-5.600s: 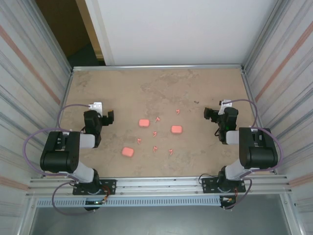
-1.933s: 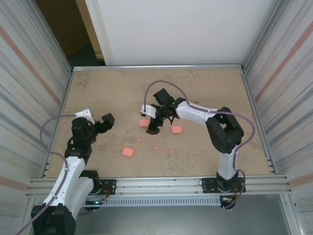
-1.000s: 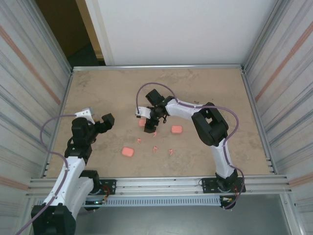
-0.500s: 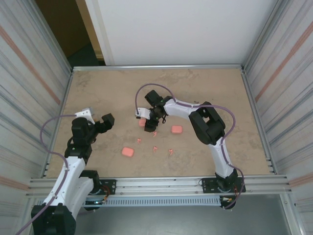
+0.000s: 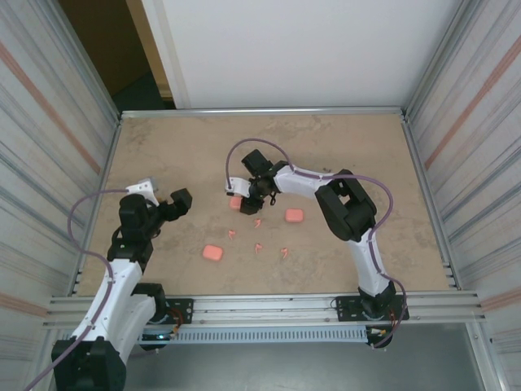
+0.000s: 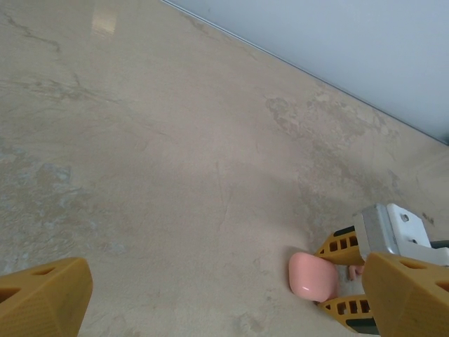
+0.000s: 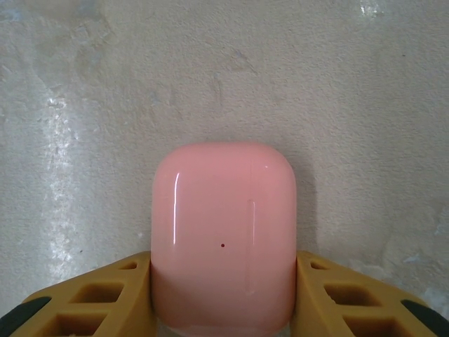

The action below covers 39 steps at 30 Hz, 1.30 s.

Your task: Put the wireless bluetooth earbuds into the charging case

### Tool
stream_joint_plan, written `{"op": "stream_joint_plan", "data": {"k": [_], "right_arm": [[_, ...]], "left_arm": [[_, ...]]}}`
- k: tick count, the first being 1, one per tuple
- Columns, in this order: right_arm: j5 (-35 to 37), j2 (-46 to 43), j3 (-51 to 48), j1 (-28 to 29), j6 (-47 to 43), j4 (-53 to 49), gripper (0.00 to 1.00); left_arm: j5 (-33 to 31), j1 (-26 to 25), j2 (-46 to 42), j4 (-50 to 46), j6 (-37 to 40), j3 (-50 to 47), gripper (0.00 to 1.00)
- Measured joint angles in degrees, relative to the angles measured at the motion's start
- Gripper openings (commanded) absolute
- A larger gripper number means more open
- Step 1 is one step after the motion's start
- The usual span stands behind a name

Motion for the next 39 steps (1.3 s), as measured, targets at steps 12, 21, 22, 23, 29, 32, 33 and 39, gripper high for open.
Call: {"op": "stream_joint_plan", "data": {"k": [12,21,22,23,29,32,33,39], "right_arm": [[-0.4,-14.8,-10.4,-3.0,0.4,8.2,0.36],[2.4,-27.2,-17.3,-4.6,-0.1,13.6,0.36],[2.9,-28.2,-17.8,-4.6,-0.2,13.9,0.36],[3.2,-29.1,-18.2,-4.6,-0.3,14.1,0.36],[5.2,-34.6,-20.9,-4.6,-1.8,15.4,0.36],[5.4,-37.2,-22.0,-4.6,-2.0,15.8,0.36],[5.4,-38.1,-22.3,-4.6,-2.1,15.9,0.36],[4.9,-43.5,-24.0,-4.6,-2.2,17.0,0.36]], "left_arm": [[11.4,0.0,3.3,0.0,0.0,6.3,0.92],[22.8,-1.8,6.9,3.7,-4.1,7.7,0.93],[23.5,-2.7,7.4,4.3,-4.6,8.0,0.94],[24.1,-3.6,7.9,4.9,-5.0,8.3,0.94],[26.3,-10.9,13.0,10.2,-7.1,11.5,0.93],[26.4,-14.3,16.0,12.6,-7.8,13.1,0.91],[26.4,-15.4,17.0,13.4,-8.2,13.6,0.90],[26.2,-18.5,22.1,18.9,-10.8,15.5,0.83]]}}
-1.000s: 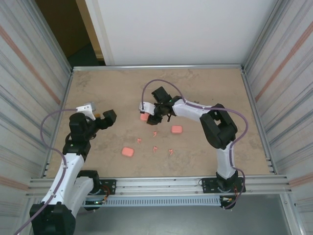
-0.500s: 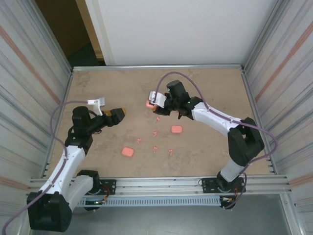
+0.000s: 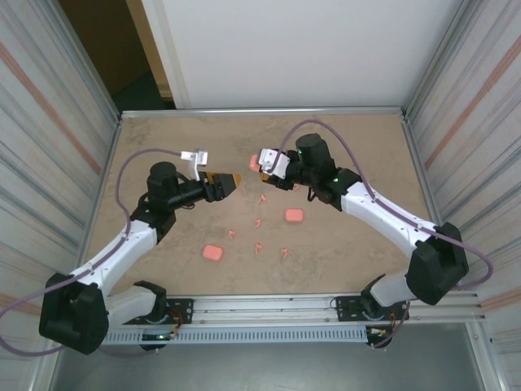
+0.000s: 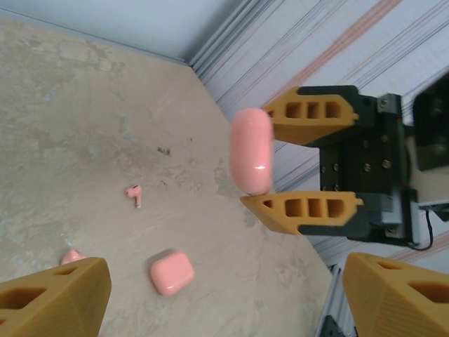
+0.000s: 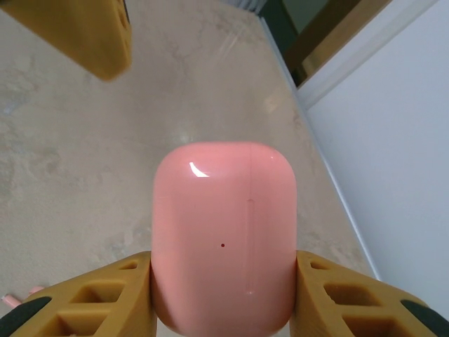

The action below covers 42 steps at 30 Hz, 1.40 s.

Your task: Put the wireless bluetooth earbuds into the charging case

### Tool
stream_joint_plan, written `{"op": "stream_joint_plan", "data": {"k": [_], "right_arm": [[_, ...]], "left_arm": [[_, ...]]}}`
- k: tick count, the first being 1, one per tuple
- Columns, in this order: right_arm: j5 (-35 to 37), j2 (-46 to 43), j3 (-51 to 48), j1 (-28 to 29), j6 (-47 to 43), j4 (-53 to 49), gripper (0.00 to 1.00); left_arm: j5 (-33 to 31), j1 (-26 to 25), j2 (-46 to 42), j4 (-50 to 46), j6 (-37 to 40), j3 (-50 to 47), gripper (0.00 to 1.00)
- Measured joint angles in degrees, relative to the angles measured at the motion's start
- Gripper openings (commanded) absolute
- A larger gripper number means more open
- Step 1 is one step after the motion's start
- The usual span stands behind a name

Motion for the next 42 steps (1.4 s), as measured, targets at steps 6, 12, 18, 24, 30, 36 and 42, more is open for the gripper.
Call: {"op": "stream_joint_plan", "data": {"k": [6,12,18,24,30,36,42], "right_arm": [[-0.2,-1.0,-0.4,0.1,0.0,0.2,0.36],[-0.1,-1.0,-1.0,0.8,-0.1,0.1,0.36],[-0.2,-1.0,-1.1,1.3,0.0,0.0,0.36],[-0.1,-1.0,-1.1,1.6,0.0,-0.1,0.36],[0.0,-1.0,-1.1,1.7,0.0,-0.1,0.36],[0.1,-1.0,-1.1,1.7,0.0,-0.1,0.36],[0.1,-1.0,-1.1,1.7,0.0,-0.1,0.36]], "left_arm": [[-0.6,-1.2,3.9,4.0,-2.9,0.6,0.80],[-1.8,-4.3,5.6,5.8,-3.8,1.9,0.77],[-3.6,-6.1,7.2,8.3,-4.4,2.8,0.71],[-3.7,-7.8,10.0,9.6,-5.0,4.0,0.64],[-3.4,-8.7,11.4,10.3,-5.4,4.6,0.51],[-2.6,-8.7,12.2,10.9,-5.8,4.9,0.38],[-2.1,-8.7,12.8,11.1,-5.9,5.2,0.32]]}}
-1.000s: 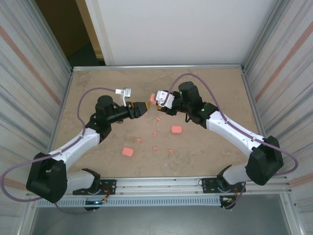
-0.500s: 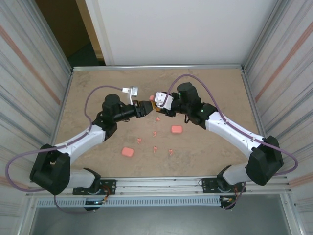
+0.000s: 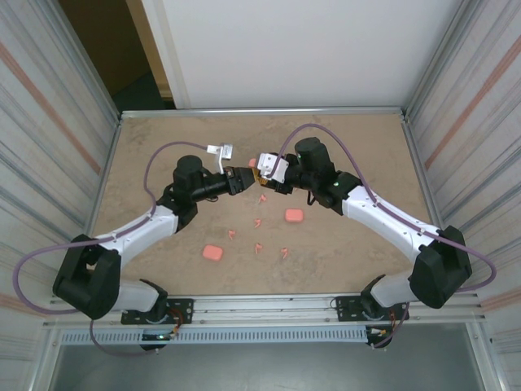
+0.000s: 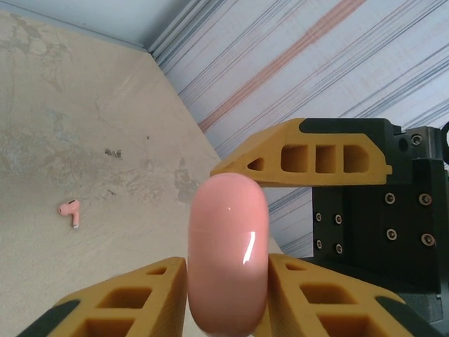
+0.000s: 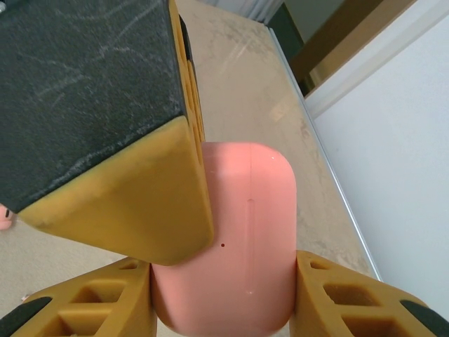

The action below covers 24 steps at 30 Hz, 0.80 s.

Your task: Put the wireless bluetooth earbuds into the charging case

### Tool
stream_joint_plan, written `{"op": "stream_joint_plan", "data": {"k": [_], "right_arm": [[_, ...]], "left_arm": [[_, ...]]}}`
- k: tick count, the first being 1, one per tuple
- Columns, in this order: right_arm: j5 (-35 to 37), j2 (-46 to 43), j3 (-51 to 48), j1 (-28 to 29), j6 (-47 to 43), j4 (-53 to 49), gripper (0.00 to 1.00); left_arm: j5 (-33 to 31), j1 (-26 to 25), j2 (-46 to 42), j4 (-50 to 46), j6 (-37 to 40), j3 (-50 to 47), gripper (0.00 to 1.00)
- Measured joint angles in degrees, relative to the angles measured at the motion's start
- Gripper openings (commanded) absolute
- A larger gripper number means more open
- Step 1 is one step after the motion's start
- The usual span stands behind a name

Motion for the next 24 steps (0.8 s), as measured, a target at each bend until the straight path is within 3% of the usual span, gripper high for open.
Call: {"op": "stream_joint_plan", "data": {"k": [15,20,24], "right_arm": [[-0.2,0.0,0.0,-0.1,0.3,0.0,0.38],[-2.7,0.0,0.0,-1.2,1.7,0.0,0.51],[-6.8,-0.3,0.0,-2.8,4.8,-0.6,0.68]], "left_arm": [[0.7,0.0,0.2,0.1,-0.4,0.3,0.20],[0.8,0.0,0.2,0.7,-0.5,0.3,0.16],[0.7,-0.3,0.0,3.1,-0.4,-0.2,0.15]]}}
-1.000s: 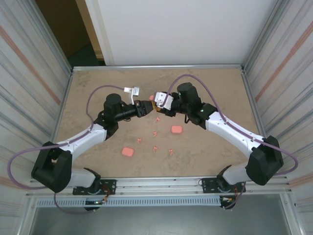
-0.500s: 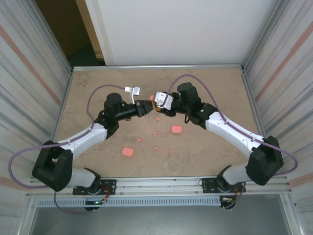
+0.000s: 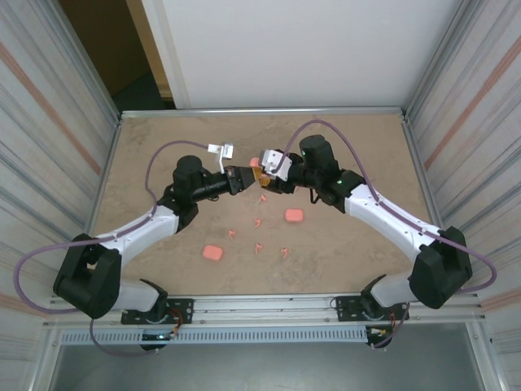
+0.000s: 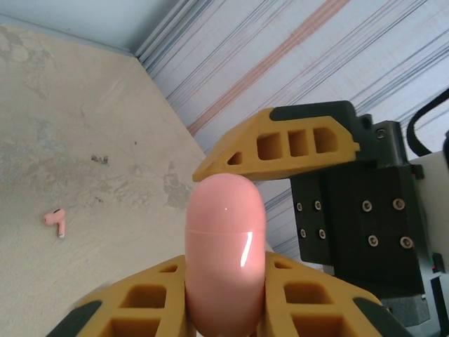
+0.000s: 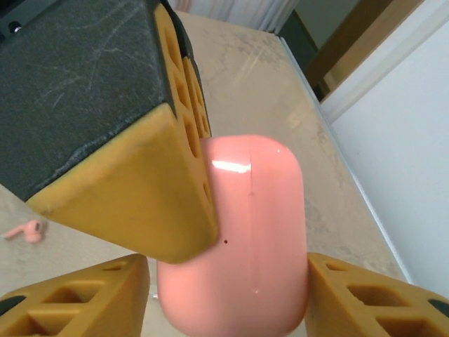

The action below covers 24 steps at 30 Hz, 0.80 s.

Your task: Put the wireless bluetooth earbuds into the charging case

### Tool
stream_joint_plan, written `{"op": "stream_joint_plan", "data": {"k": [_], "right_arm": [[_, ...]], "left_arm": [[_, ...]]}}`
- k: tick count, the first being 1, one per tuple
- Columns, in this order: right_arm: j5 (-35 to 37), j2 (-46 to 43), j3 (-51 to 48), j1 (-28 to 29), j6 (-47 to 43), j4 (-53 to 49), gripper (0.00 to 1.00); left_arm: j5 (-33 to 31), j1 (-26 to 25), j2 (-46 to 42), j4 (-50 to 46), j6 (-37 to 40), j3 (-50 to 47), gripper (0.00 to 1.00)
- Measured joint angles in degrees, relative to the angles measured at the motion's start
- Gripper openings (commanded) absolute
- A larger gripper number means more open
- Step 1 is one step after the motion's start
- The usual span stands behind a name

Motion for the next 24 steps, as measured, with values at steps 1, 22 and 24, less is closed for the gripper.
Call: {"op": "stream_joint_plan", "data": {"k": [1,22,24], "right_arm": [[-1.3,-0.2,0.0,-0.5,0.9,-0.1,0.72],[-22.6,-5.2,-4.5,-11.6,38.1,17.2,0.86],[-23.9,-5.2,-4.5,-12.6,41.6,19.7,0.86]], "left_arm": [[-0.1,0.0,-0.2,0.4,0.0,-0.1,0.15],[-1.6,0.2,-1.5,17.7,13.6,-1.8,0.00],[-1.2,0.2,-1.0,21.4,15.0,-1.8,0.00]]}}
